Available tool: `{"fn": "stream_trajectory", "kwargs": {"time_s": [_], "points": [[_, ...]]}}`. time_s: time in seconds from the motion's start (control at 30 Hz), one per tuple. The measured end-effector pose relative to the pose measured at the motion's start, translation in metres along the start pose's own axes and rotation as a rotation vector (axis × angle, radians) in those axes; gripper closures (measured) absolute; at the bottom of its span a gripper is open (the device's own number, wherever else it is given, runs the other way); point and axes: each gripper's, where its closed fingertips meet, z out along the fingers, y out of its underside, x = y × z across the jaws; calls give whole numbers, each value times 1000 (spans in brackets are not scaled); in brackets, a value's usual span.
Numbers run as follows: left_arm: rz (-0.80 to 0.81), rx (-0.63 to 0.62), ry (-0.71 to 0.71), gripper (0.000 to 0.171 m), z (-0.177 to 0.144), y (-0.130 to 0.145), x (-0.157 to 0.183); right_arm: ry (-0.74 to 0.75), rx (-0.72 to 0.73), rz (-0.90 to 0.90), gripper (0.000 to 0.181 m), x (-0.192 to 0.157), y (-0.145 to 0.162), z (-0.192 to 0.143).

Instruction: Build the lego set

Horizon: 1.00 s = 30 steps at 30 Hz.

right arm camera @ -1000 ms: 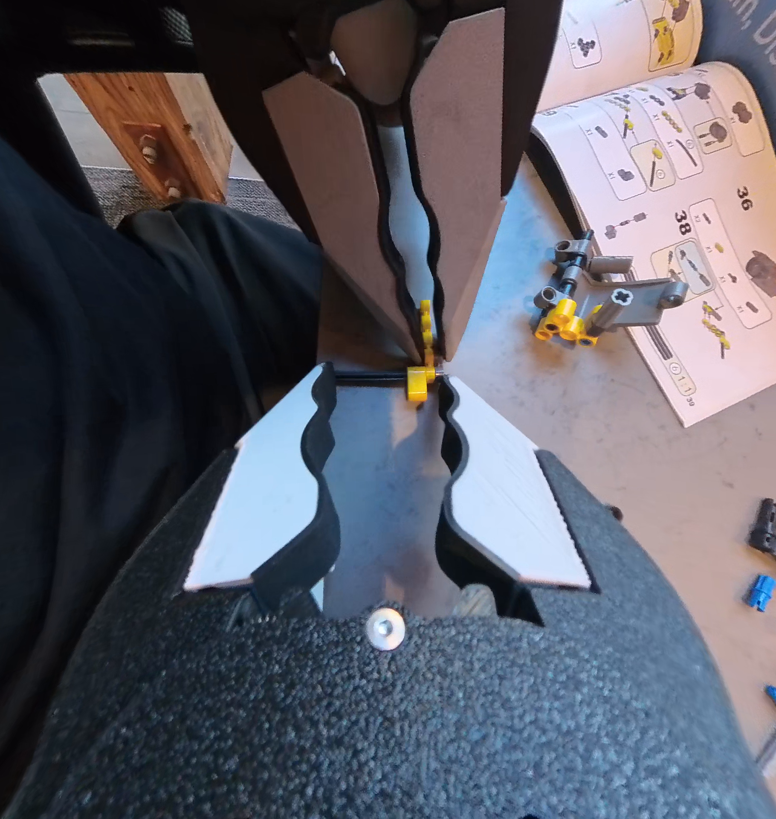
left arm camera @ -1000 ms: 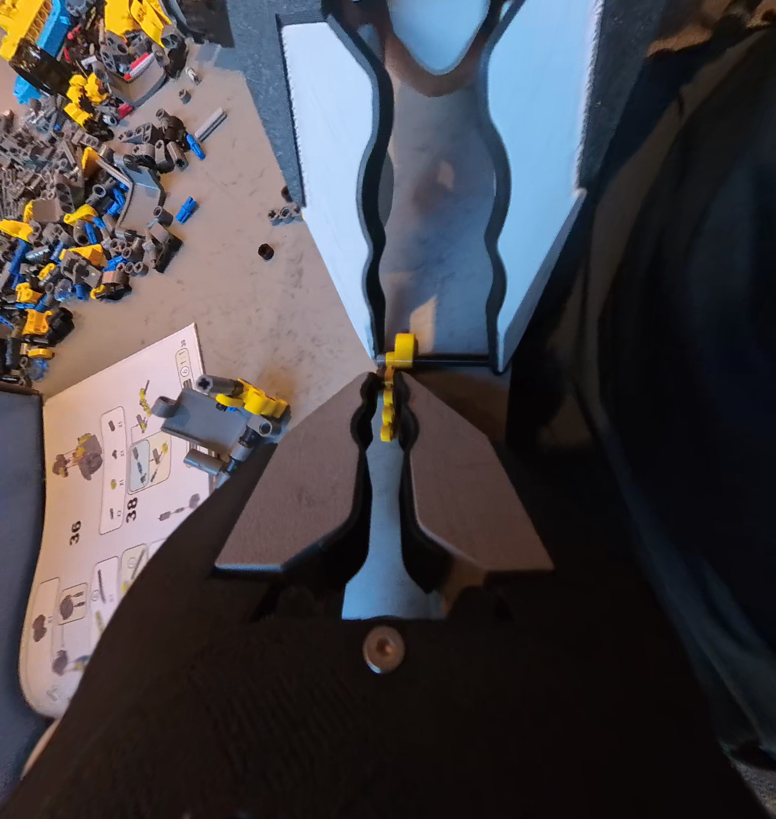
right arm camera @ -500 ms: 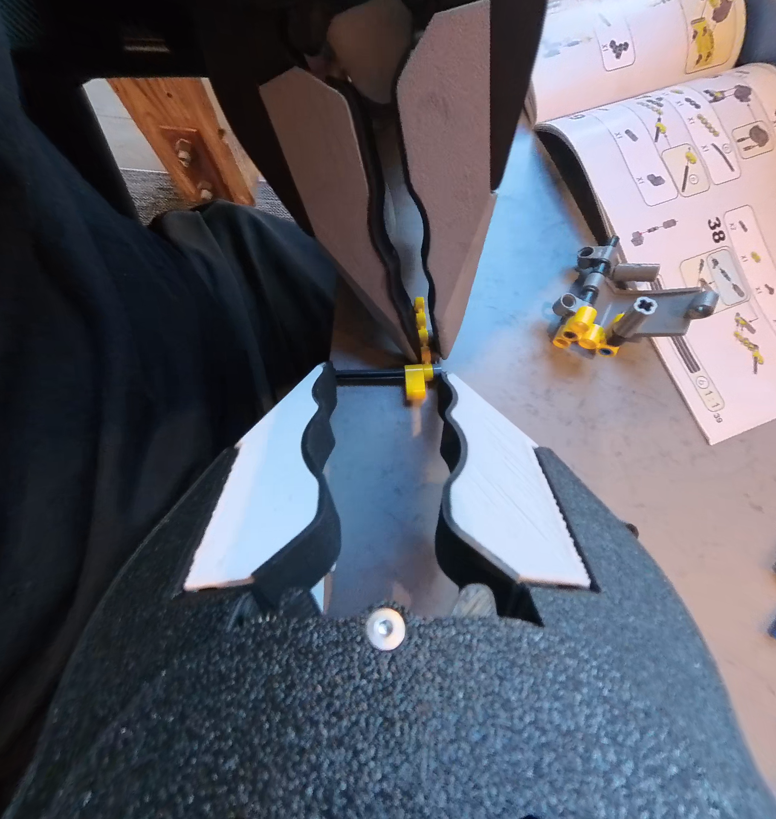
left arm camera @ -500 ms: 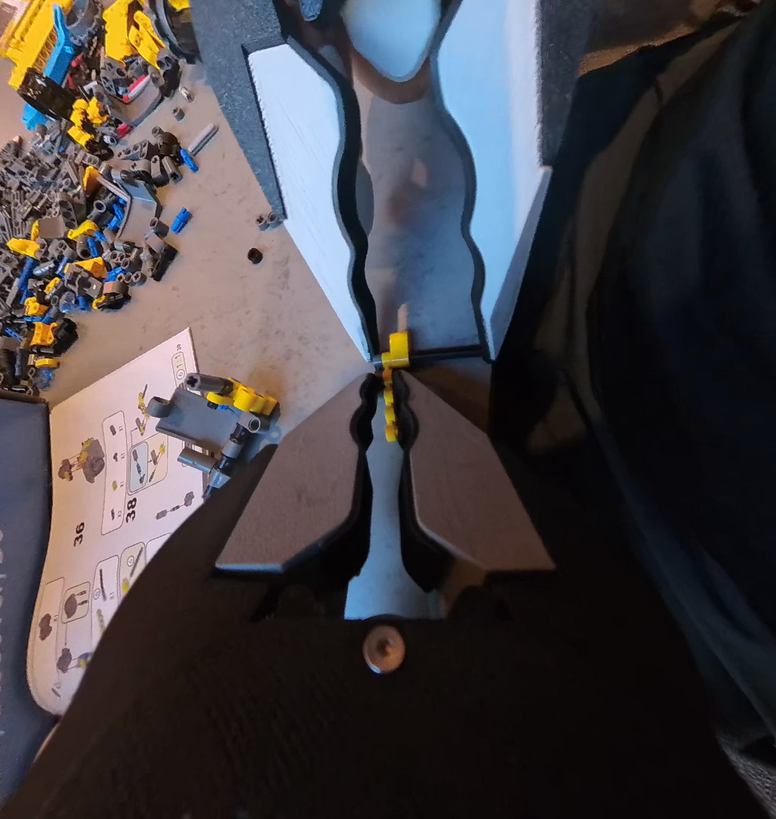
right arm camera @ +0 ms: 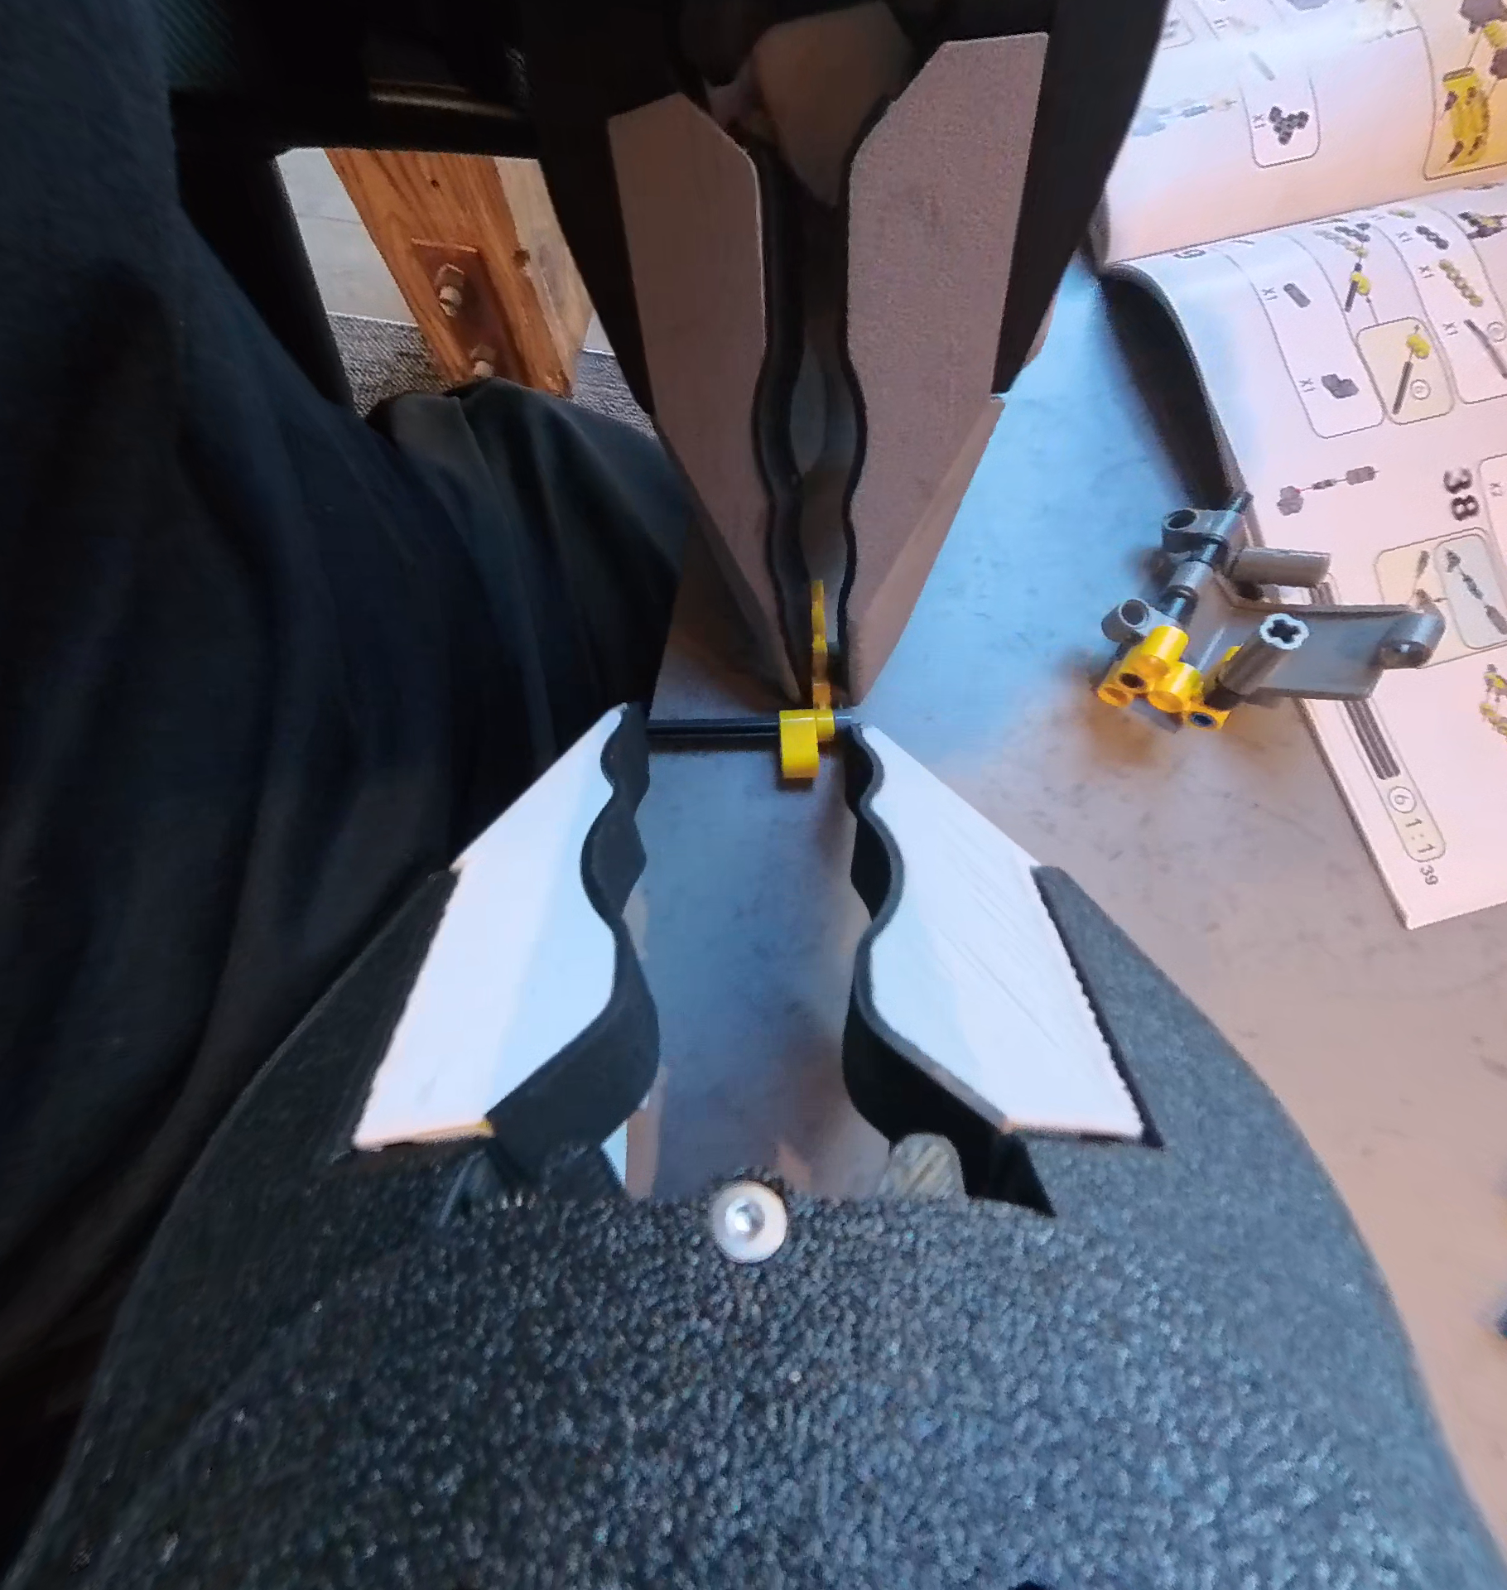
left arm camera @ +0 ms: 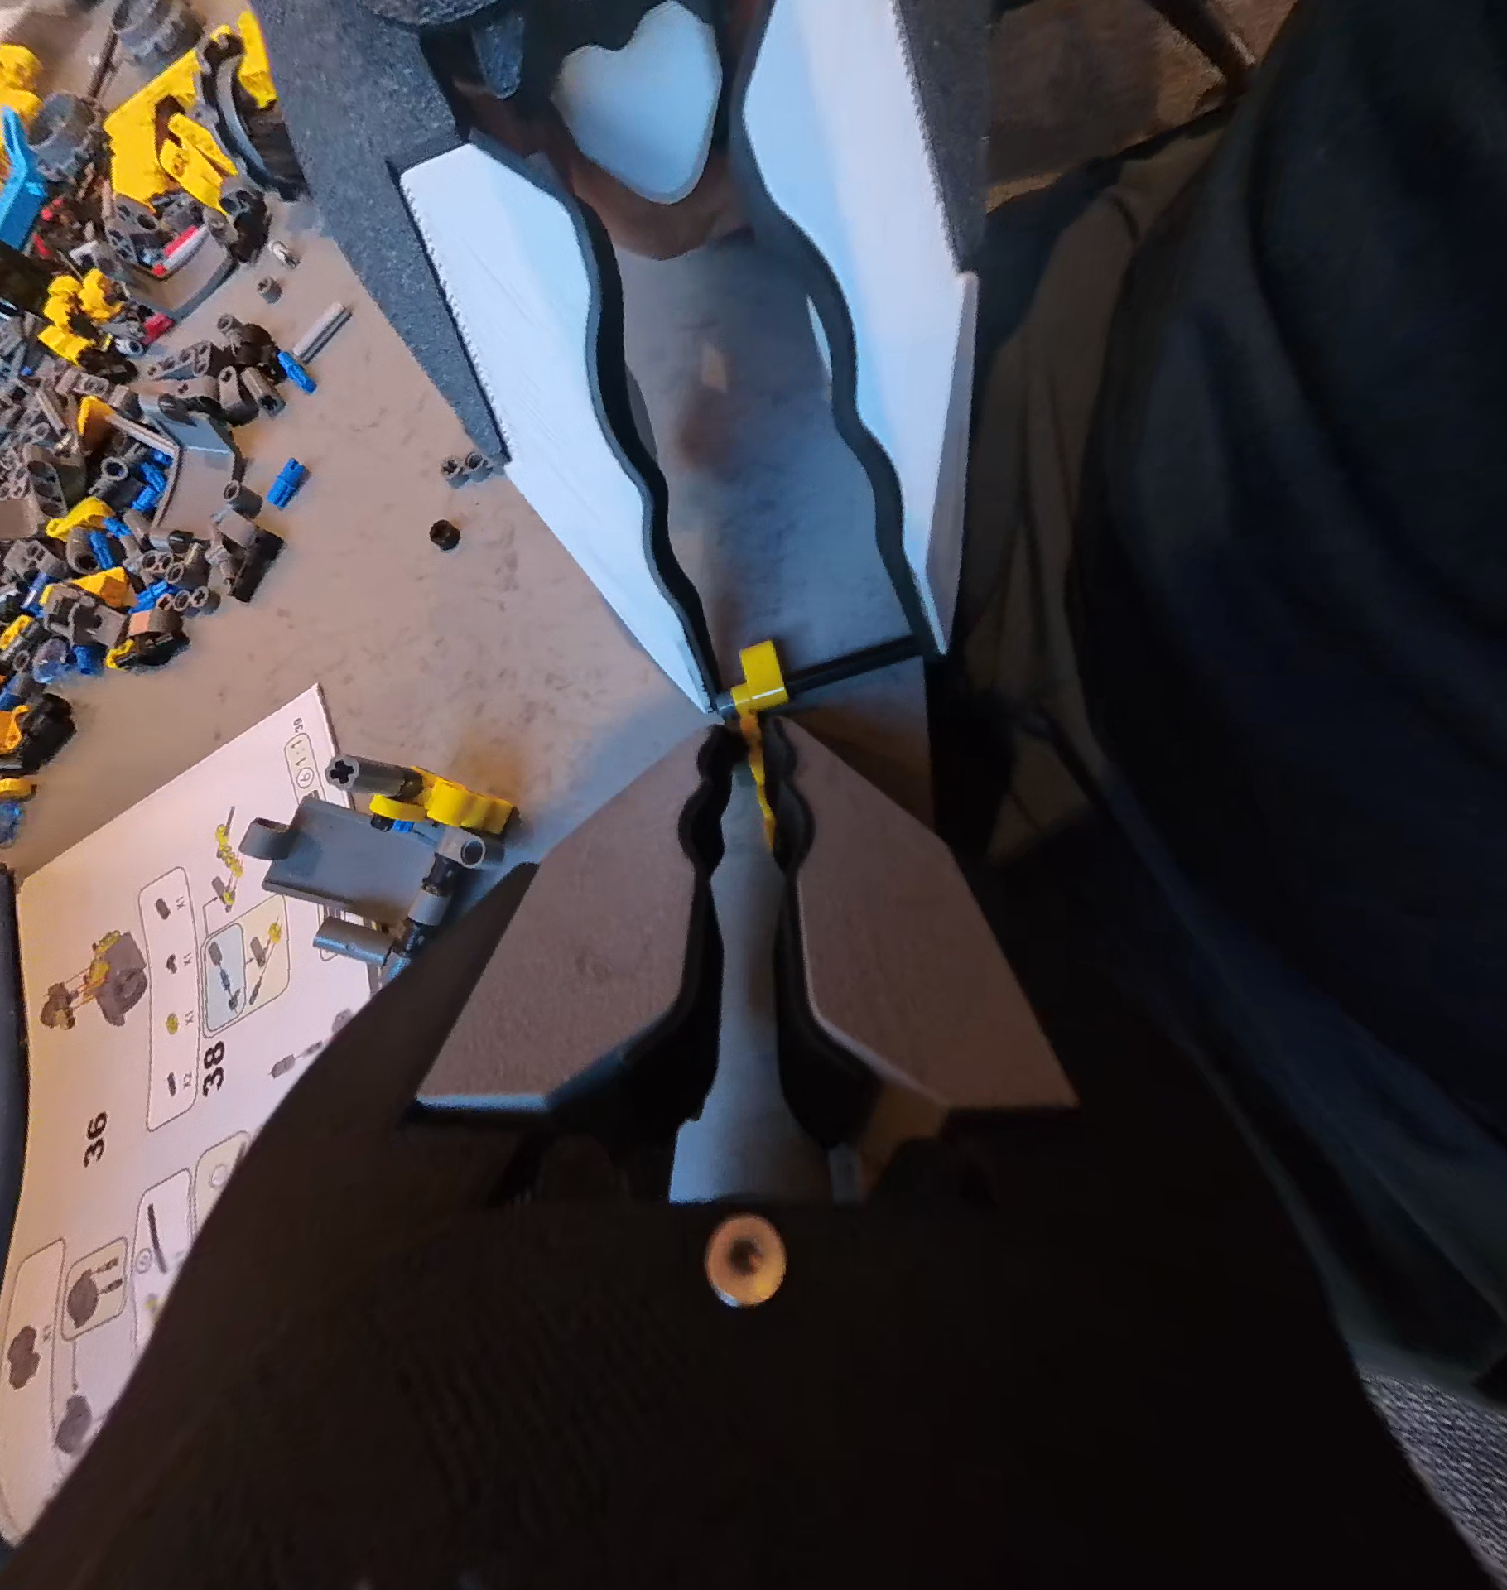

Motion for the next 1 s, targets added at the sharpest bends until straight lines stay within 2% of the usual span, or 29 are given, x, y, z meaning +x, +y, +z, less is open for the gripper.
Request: {"fn": "stream_trajectory", "kwargs": {"time_s": [0.53, 0.6, 0.7, 0.8, 0.87, 0.9, 0.97, 1.0], "points": [[46, 17, 34, 165, 0, -1, 4, -71, 18, -1, 136, -3, -2, 0], [45, 14, 3, 165, 0, 1, -3, -43, 10, 3, 135, 2, -1, 0], [85, 30, 5, 165, -2, -1, 4, -9, 5, -59, 135, -3, -1, 0], [131, 36, -30, 165, -1, -2, 5, -2, 4, 15, 135, -6, 0, -2], [123, 39, -24, 165, -1, -3, 5, 4, 28, 60, 151, -6, 1, -9], [127, 39, -23, 165, -1, -2, 4, 28, 47, 64, 168, -2, 2, -15], [122, 31, -44, 164, -1, -2, 2, 86, 73, 87, 170, 10, 4, -24], [117, 29, -50, 165, -1, -1, 1, 74, 79, 106, 159, 10, 3, -25]]}}
